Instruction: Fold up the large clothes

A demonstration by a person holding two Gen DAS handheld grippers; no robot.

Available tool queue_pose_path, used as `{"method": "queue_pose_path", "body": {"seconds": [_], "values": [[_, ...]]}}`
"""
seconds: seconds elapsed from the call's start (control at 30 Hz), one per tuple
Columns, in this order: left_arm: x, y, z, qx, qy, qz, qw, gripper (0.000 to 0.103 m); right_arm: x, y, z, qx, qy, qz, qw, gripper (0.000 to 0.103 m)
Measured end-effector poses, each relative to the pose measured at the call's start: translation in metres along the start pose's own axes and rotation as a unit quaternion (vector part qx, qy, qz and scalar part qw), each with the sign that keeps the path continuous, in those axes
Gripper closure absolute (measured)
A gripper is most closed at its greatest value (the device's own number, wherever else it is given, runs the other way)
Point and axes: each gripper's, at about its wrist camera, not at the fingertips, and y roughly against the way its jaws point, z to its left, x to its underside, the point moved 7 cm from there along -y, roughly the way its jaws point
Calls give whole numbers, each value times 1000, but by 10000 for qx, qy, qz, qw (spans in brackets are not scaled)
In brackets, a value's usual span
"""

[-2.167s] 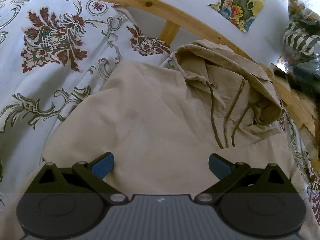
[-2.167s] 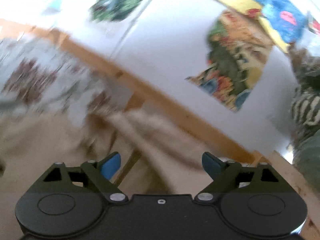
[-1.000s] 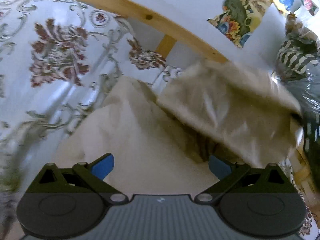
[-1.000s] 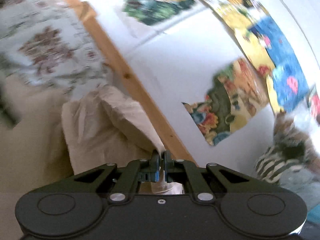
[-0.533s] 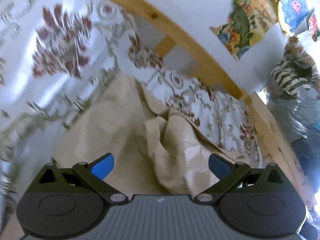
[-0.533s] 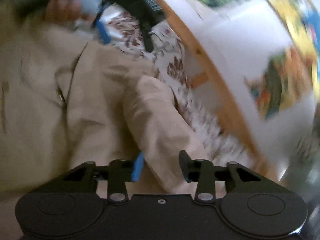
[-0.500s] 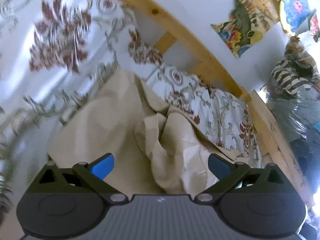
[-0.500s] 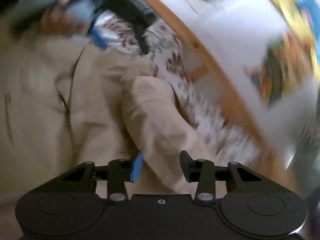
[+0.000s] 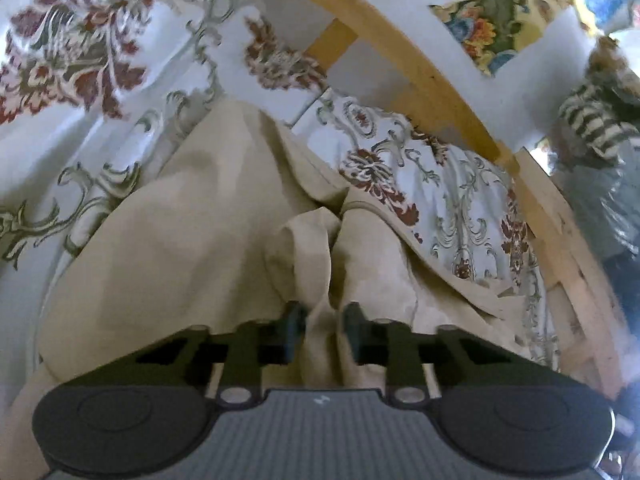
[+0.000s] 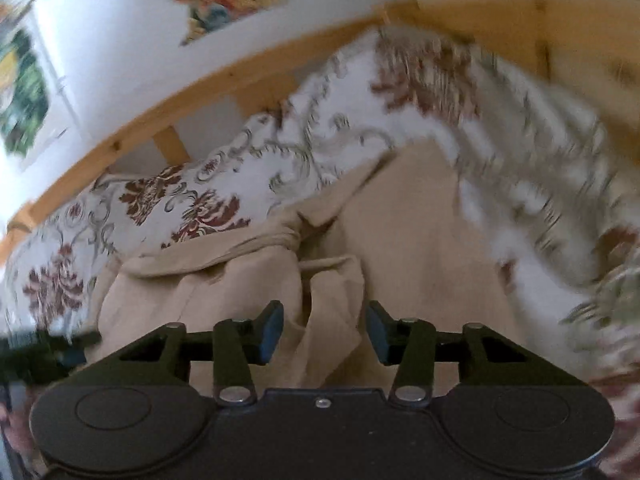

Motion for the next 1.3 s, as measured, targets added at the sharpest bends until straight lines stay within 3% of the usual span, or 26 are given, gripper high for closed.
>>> {"method": "queue_pose_path", "body": {"seconds": [0.07, 0.13, 0.2, 0.3, 0.37, 0.47, 0.53, 0.57, 0.6, 0.67, 0.77, 0.83, 0.9, 0.93, 1.0, 1.07, 1.13, 1.2, 1.3], "values": [[3, 1, -5, 2, -184, -134, 9997, 98, 1, -22, 5, -117, -27, 103, 9999, 57], [2, 2, -11, -59, -368, -280, 9989, 101, -6, -36, 14, -87, 237, -159, 9996, 80], [-2, 3, -16, -56, -479, -427, 9979, 101, -18, -42, 21, 28, 523, -542, 9972, 92], [-1, -3, -15, -319, -680, -340, 9966, 102, -38, -46, 29, 174, 969, -1045, 9896, 92], [5, -10, -7, -505, -648, -162, 9965, 101, -31, -53, 29, 559, 1471, -860, 9838, 91], [7, -11, 2, -507, -408, -28, 9979, 99, -15, -65, 18, 891, 1581, -514, 9821, 84], [4, -5, 0, -552, -368, -108, 9977, 95, -16, -62, 19, 1143, 1658, -579, 9778, 71], [2, -3, -1, -645, -383, -136, 9971, 79, -19, -56, 24, 1265, 1795, -721, 9729, 67], [2, 2, -3, -823, -424, -161, 9956, 56, -20, -51, 30, 1400, 1965, -878, 9665, 58], [-1, 12, -9, -1156, -518, -369, 9913, 32, -22, -43, 44, 1737, 2423, -1207, 9469, 43], [-5, 25, -21, -1465, -853, -734, 9828, 25, -21, -42, 61, 2054, 3133, -1584, 9135, 32], [-6, 29, -31, -1374, -1082, -920, 9803, 19, -21, -42, 67, 2345, 3392, -1692, 8952, 25], [-3, 27, -39, -1235, -1263, -928, 9799, 18, -22, -39, 71, 2475, 3461, -1875, 8853, 23], [1, 23, -41, -1234, -1395, -831, 9790, 18, -22, -37, 76, 2359, 3510, -2058, 8825, 16], [10, 11, -42, -1445, -1678, -591, 9734, 18, -17, -41, 83, 2052, 3687, -2133, 8811, 5], [20, -6, -35, -2003, -2091, -208, 9569, 18, -9, -56, 83, 2031, 3772, -1817, 8851, 8], [25, -18, -27, -2248, -2235, 31, 9484, 17, -1, -73, 76, 1973, 3613, -1340, 9014, 11], [26, -19, -26, -2246, -2191, 28, 9495, 16, 7, -88, 62, 1916, 3160, -897, 9249, 11], [25, -14, -28, -2281, -2186, 115, 9487, 16, 3, -86, 51, 1707, 2483, -744, 9506, 11]]}}
